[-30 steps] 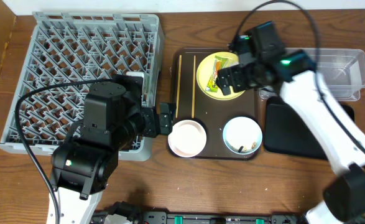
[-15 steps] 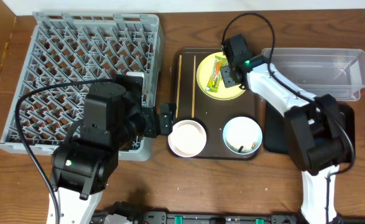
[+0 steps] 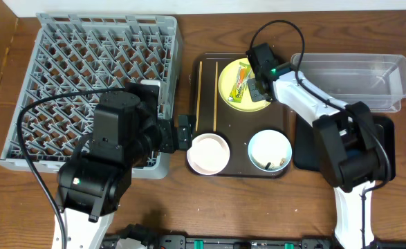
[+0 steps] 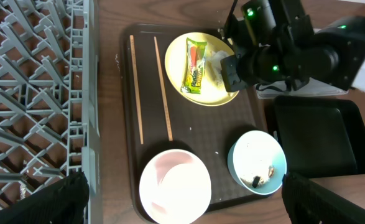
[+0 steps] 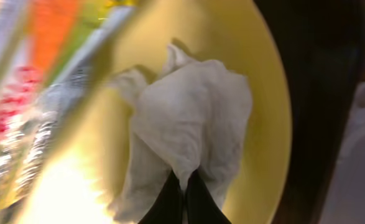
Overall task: Sort waste into correct bins and load items into the dishwasher
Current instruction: 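Reach the right gripper to the snack wrapper on the yellow plate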
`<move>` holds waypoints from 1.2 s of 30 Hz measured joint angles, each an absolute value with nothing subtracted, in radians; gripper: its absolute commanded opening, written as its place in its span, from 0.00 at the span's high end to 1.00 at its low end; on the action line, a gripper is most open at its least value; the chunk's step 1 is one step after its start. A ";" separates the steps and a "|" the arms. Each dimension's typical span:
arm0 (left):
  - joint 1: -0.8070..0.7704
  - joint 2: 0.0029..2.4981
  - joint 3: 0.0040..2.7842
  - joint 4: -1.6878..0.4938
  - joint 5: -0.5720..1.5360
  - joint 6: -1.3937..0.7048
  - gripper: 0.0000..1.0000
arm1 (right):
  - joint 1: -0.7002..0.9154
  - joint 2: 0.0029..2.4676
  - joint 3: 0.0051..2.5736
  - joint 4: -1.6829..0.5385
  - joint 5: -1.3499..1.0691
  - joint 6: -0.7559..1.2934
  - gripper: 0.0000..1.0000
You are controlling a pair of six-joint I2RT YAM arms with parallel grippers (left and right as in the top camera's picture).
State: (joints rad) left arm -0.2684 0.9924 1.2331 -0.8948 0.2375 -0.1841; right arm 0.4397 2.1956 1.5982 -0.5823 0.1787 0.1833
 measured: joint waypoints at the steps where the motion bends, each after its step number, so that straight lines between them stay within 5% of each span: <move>1: -0.268 0.992 1.233 -0.894 0.237 -0.184 0.01 | 0.440 2.182 1.598 -0.584 0.155 0.183 0.99; 11: -0.268 0.992 1.233 -0.895 0.237 -0.184 0.01 | 0.360 1.824 1.637 -0.659 0.042 0.242 0.99; 17: -0.268 0.992 1.233 -0.895 0.237 -0.184 0.01 | 0.220 1.848 1.641 -0.774 0.097 0.302 0.99; 21: -0.268 0.992 1.233 -0.894 0.237 -0.184 0.01 | 0.181 1.934 1.629 -0.804 0.112 0.319 0.50; 36: -0.268 0.992 1.233 -0.895 0.237 -0.184 0.01 | 0.369 1.908 1.637 -0.677 -0.065 0.261 0.39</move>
